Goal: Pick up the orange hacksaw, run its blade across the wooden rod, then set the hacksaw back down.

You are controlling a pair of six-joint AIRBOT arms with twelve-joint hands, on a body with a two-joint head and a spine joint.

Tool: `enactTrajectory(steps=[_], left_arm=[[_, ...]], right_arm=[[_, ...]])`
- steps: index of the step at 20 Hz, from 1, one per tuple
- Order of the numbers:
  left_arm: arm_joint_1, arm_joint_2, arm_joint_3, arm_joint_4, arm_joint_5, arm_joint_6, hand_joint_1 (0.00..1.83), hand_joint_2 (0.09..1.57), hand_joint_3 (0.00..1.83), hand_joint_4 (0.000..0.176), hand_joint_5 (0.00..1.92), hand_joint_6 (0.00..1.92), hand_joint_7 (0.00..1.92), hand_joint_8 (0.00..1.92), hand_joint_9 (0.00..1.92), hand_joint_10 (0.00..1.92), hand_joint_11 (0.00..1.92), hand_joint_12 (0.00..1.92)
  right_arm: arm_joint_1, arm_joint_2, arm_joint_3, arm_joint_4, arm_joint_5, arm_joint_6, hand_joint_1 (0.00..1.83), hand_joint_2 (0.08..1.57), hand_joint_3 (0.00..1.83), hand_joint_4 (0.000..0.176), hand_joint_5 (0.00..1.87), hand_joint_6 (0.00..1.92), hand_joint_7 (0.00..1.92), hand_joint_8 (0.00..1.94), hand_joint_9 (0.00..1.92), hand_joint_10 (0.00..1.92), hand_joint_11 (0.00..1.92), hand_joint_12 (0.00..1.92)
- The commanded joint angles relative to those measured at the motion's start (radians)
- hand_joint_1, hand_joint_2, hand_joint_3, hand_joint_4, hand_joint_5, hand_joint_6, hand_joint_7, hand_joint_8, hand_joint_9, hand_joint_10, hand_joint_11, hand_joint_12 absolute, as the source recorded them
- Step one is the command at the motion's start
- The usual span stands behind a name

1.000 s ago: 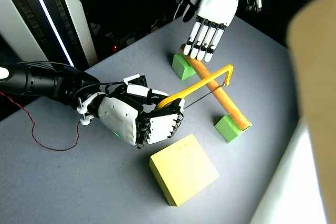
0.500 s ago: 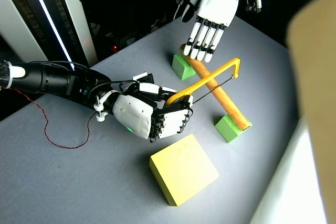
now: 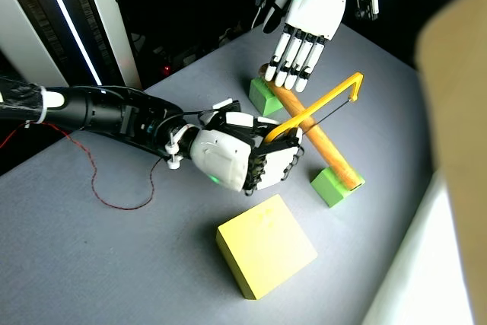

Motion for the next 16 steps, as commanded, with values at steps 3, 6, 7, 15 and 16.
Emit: enactTrajectory(steps=[3,6,7,15,16], left_arm=[[-0.004,-0.016,0.003,-0.022,0.032,0.004,0.11,1.26,0.00,0.000,0.14,0.00,0.11,0.00,0.12,0.00,0.00,0.44],[-0.002,-0.022,0.011,-0.022,0.032,0.005,0.09,1.26,0.00,0.000,0.14,0.00,0.11,0.00,0.12,0.00,0.00,0.43],[-0.001,-0.022,0.014,-0.022,0.032,0.005,0.09,1.26,0.00,0.000,0.13,0.00,0.10,0.00,0.11,0.00,0.00,0.41],[0.005,-0.023,0.021,-0.022,0.071,0.007,0.10,1.26,0.00,0.000,0.14,0.00,0.10,0.00,0.11,0.00,0.00,0.39],[0.005,-0.023,0.021,-0.022,0.071,0.007,0.09,1.26,0.00,0.000,0.13,0.00,0.10,0.00,0.11,0.00,0.00,0.40]], right_arm=[[0.026,-0.018,0.016,-0.074,0.079,0.034,1.37,1.09,0.00,0.000,0.96,0.82,1.06,0.88,1.01,1.17,0.96,1.37],[0.025,-0.030,0.019,-0.074,0.078,0.035,1.38,1.10,0.00,0.000,0.94,0.85,1.02,0.90,0.98,1.26,0.94,1.40],[0.021,-0.031,0.018,-0.075,0.078,0.036,1.38,1.10,0.00,0.000,0.92,0.87,1.01,0.92,0.98,1.27,0.95,1.40],[-0.062,0.058,-0.061,-0.110,0.131,0.027,1.38,1.11,0.00,0.000,0.89,0.90,1.01,0.93,0.99,1.27,0.97,1.36],[-0.080,0.086,-0.091,-0.111,0.140,0.017,1.38,1.11,0.00,0.000,0.88,0.91,1.00,0.94,0.98,1.27,0.97,1.37]])
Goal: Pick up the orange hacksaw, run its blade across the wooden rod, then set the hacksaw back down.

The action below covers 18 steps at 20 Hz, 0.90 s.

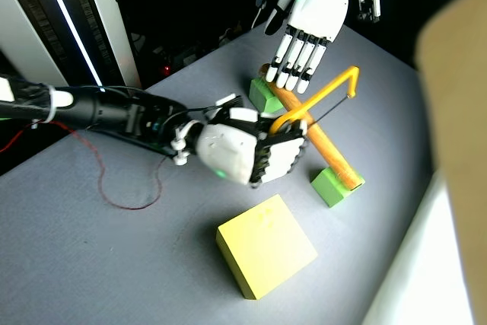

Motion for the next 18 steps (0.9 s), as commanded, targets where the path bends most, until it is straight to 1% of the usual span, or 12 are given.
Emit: enactTrajectory(steps=[1,2,4,6,7,9,10,12,13,16,17,18], left_arm=[[-0.003,-0.010,-0.001,-0.021,0.073,0.006,0.08,1.27,0.00,0.000,0.11,0.00,0.09,0.00,0.11,0.00,0.00,0.37],[-0.003,-0.010,-0.001,-0.021,0.074,0.006,0.09,1.27,0.00,0.000,0.10,0.00,0.07,0.00,0.09,0.01,0.00,0.29],[-0.002,-0.010,-0.001,-0.021,0.075,0.006,0.13,1.26,0.00,0.000,0.11,0.01,0.10,0.01,0.10,0.01,0.00,0.30],[-0.002,-0.010,0.000,-0.021,0.075,0.006,0.10,1.26,0.00,0.000,0.12,0.00,0.10,0.00,0.11,0.00,0.00,0.40],[-0.002,-0.010,0.001,-0.021,0.075,0.006,0.11,1.26,0.00,0.000,0.11,0.00,0.10,0.00,0.11,0.00,0.00,0.40],[-0.002,-0.010,0.003,-0.021,0.075,0.006,0.10,1.26,0.00,0.000,0.12,0.00,0.10,0.00,0.11,0.00,0.00,0.39],[-0.002,-0.010,0.006,-0.021,0.075,0.006,0.11,1.26,0.00,0.000,0.12,0.00,0.11,0.00,0.11,0.00,0.00,0.39],[-0.003,-0.010,0.008,-0.021,0.074,0.007,0.11,1.26,0.00,0.000,0.12,0.00,0.11,0.00,0.11,0.00,0.00,0.39],[-0.003,-0.010,0.010,-0.025,0.074,0.008,0.09,1.27,0.00,0.000,0.10,0.00,0.08,0.00,0.09,0.00,0.00,0.29],[-0.012,-0.011,0.015,-0.054,0.069,0.011,0.10,1.26,0.00,0.000,0.11,0.01,0.11,0.01,0.11,0.01,0.00,0.29],[-0.013,-0.011,0.017,-0.055,0.067,0.011,0.09,1.27,0.00,0.000,0.11,0.00,0.10,0.00,0.11,0.01,0.00,0.30],[-0.013,-0.011,0.022,-0.055,0.059,0.011,0.10,1.27,0.00,0.000,0.11,0.01,0.09,0.00,0.10,0.01,0.00,0.28]], right_arm=[[-0.010,0.025,-0.024,-0.070,0.115,-0.002,1.29,1.09,0.00,0.000,0.97,0.86,1.10,0.92,1.06,1.04,0.98,1.36],[-0.024,0.048,-0.045,-0.070,0.125,-0.006,1.27,1.07,0.00,0.000,1.01,0.82,1.14,0.89,1.11,0.94,0.98,1.35],[-0.051,0.093,-0.089,-0.070,0.148,-0.009,1.27,1.08,0.00,0.000,1.00,0.83,1.12,0.94,1.11,0.92,0.95,1.38],[-0.077,0.133,-0.125,-0.070,0.169,-0.012,1.27,1.08,0.00,0.000,0.99,0.84,1.11,0.96,1.11,0.92,0.94,1.39],[-0.085,0.145,-0.134,-0.070,0.174,-0.012,1.36,1.10,0.01,0.000,0.93,0.85,1.05,0.91,1.00,1.20,0.95,1.39],[-0.101,0.170,-0.154,-0.069,0.197,-0.014,1.38,1.11,0.00,0.000,0.89,0.88,1.00,0.95,0.97,1.28,0.94,1.38],[-0.107,0.190,-0.166,-0.066,0.222,0.006,1.27,1.09,0.00,0.000,0.98,0.84,1.11,0.96,1.08,0.98,0.94,1.38],[-0.106,0.219,-0.195,-0.058,0.229,-0.003,1.27,1.09,0.00,0.000,0.98,0.84,1.11,0.96,1.08,0.98,0.94,1.38],[-0.106,0.241,-0.221,-0.050,0.233,-0.012,1.27,1.09,0.00,0.000,0.99,0.84,1.12,0.96,1.10,0.95,0.96,1.37],[-0.121,0.329,-0.319,-0.024,0.261,-0.019,1.27,1.08,0.00,0.000,1.00,0.83,1.12,0.95,1.11,0.90,0.95,1.37],[-0.125,0.344,-0.334,-0.021,0.268,-0.020,1.36,1.10,0.01,0.000,0.93,0.86,1.03,0.94,1.00,1.19,0.93,1.38],[-0.134,0.378,-0.365,-0.018,0.283,-0.019,1.38,1.11,0.00,0.000,0.90,0.90,1.02,0.93,0.98,1.25,0.93,1.38]])
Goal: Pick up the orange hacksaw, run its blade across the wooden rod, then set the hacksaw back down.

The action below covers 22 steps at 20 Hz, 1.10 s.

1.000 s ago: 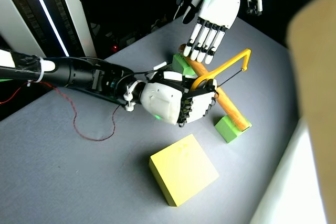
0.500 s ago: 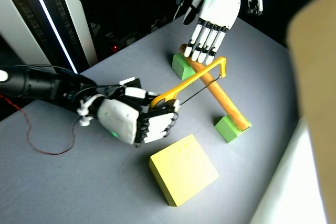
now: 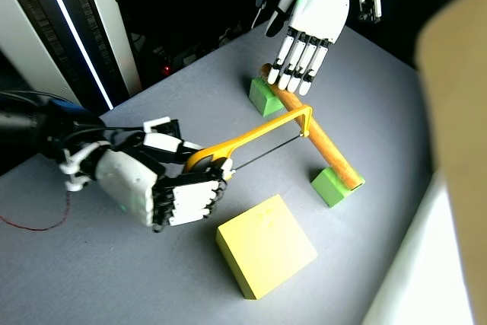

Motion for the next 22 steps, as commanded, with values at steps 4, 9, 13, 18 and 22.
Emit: enactTrajectory(steps=[4,9,13,18,22], left_arm=[[-0.016,0.002,0.020,-0.032,0.029,0.004,0.10,1.27,0.00,0.000,0.12,0.00,0.11,0.00,0.12,0.00,0.00,0.33],[-0.041,0.011,0.039,-0.047,-0.029,0.004,0.09,1.27,0.00,0.000,0.11,0.00,0.11,0.00,0.12,0.00,0.00,0.38],[-0.046,0.012,0.056,-0.048,-0.073,0.004,0.11,1.26,0.00,0.000,0.11,0.00,0.12,0.00,0.11,0.01,0.00,0.33],[-0.053,0.011,0.063,-0.048,-0.081,0.004,0.09,1.27,0.00,0.000,0.09,0.00,0.10,0.00,0.10,0.00,0.00,0.27],[-0.069,0.006,0.070,-0.048,-0.105,0.004,0.13,1.26,0.00,0.000,0.12,0.01,0.13,0.01,0.13,0.01,0.00,0.28]], right_arm=[[-0.020,0.082,-0.076,-0.062,0.138,0.047,1.27,1.08,0.00,0.000,1.00,0.83,1.13,0.93,1.13,0.91,0.99,1.33],[-0.071,0.101,-0.161,0.041,0.193,0.178,1.27,1.09,0.00,0.000,0.95,0.90,1.13,0.94,1.15,0.86,0.98,1.32],[-0.092,0.044,-0.167,0.107,0.238,0.320,1.27,1.10,0.00,0.000,0.95,0.90,1.11,0.97,1.13,0.92,0.97,1.37],[-0.142,-0.014,-0.183,0.123,0.230,0.434,1.27,1.08,0.00,0.000,1.00,0.81,1.12,0.97,1.13,0.93,0.99,1.37],[-0.205,-0.025,-0.194,0.121,0.192,0.394,1.28,1.08,0.00,0.000,0.97,0.84,1.13,0.95,1.14,0.92,0.99,1.35]])
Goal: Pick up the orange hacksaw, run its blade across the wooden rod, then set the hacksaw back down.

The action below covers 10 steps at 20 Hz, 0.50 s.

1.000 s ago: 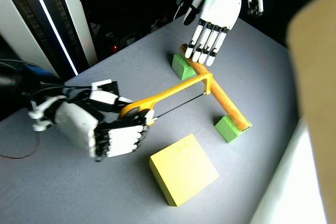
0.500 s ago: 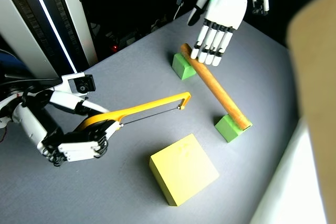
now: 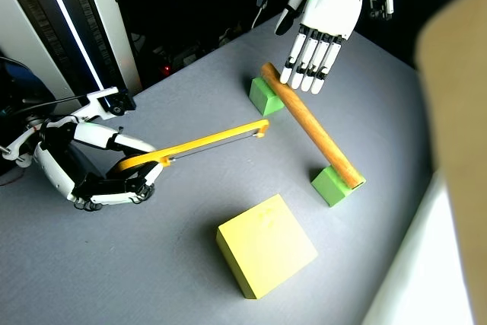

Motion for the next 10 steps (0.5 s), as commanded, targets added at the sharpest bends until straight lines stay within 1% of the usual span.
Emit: enactTrajectory(steps=[1,2,3,4,5,6,8,9,10], left_arm=[[-0.007,0.002,0.006,-0.050,-0.028,0.001,0.10,1.26,0.00,0.000,0.11,0.00,0.12,0.00,0.11,0.00,0.00,0.26],[-0.007,0.001,0.007,-0.030,-0.031,0.001,0.09,1.27,0.00,0.000,0.11,0.00,0.11,0.00,0.10,0.00,0.00,0.26],[-0.007,0.001,0.007,-0.021,-0.036,0.001,0.10,1.26,0.00,0.000,0.12,0.00,0.11,0.00,0.11,0.00,0.00,0.28],[-0.006,0.000,0.006,-0.012,-0.039,0.001,0.10,1.27,0.00,0.000,0.11,0.00,0.11,0.00,0.10,0.00,0.00,0.27],[-0.005,0.000,0.006,0.001,-0.040,0.001,0.10,1.27,0.00,0.000,0.11,0.00,0.11,0.00,0.10,0.00,0.00,0.30],[-0.004,0.000,0.005,0.005,-0.040,0.001,0.09,1.27,0.00,0.000,0.11,0.00,0.12,0.00,0.11,0.01,0.00,0.31],[-0.002,0.000,0.003,0.012,-0.040,0.001,0.12,1.26,0.00,0.000,0.11,0.00,0.13,0.00,0.13,0.01,0.00,0.35],[-0.002,0.000,0.002,0.012,-0.041,0.001,0.11,1.27,0.00,0.000,0.10,0.00,0.11,0.00,0.11,0.00,0.00,0.29],[-0.003,0.000,0.002,0.012,-0.041,0.001,0.11,1.27,0.00,0.000,0.11,0.00,0.12,0.01,0.12,0.01,0.00,0.33]], right_arm=[[-0.002,-0.002,-0.006,-0.089,0.084,0.012,1.27,1.09,0.00,0.000,0.97,0.84,1.11,1.00,1.12,0.96,0.97,1.40],[-0.014,-0.002,-0.008,-0.089,0.071,0.011,1.26,1.10,0.00,0.000,0.96,0.87,1.08,1.04,1.09,1.00,0.96,1.41],[-0.018,-0.002,-0.009,-0.089,0.057,0.018,1.26,1.10,0.00,0.000,0.97,0.85,1.09,1.03,1.10,1.00,0.97,1.39],[-0.020,-0.002,-0.010,-0.088,0.045,0.020,1.27,1.10,0.00,0.000,0.96,0.87,1.09,1.03,1.11,0.98,0.98,1.37],[-0.020,-0.001,-0.009,-0.088,0.037,0.014,1.26,1.10,0.00,0.000,0.96,0.87,1.09,1.01,1.11,0.96,0.99,1.35],[-0.019,-0.001,-0.010,-0.088,0.030,0.008,1.27,1.09,0.00,0.000,0.97,0.86,1.11,0.97,1.13,0.89,1.01,1.30],[-0.019,-0.001,-0.010,-0.088,0.016,0.002,1.27,1.09,0.00,0.000,0.97,0.86,1.12,0.96,1.15,0.84,1.02,1.29],[-0.019,-0.001,-0.010,-0.088,0.013,-0.004,1.26,1.10,0.00,0.000,0.93,0.92,1.11,0.96,1.14,0.83,1.01,1.29],[-0.020,-0.001,-0.010,-0.088,0.012,-0.008,1.25,1.12,0.00,0.000,0.88,1.03,1.08,0.97,1.11,0.79,0.96,1.30]])
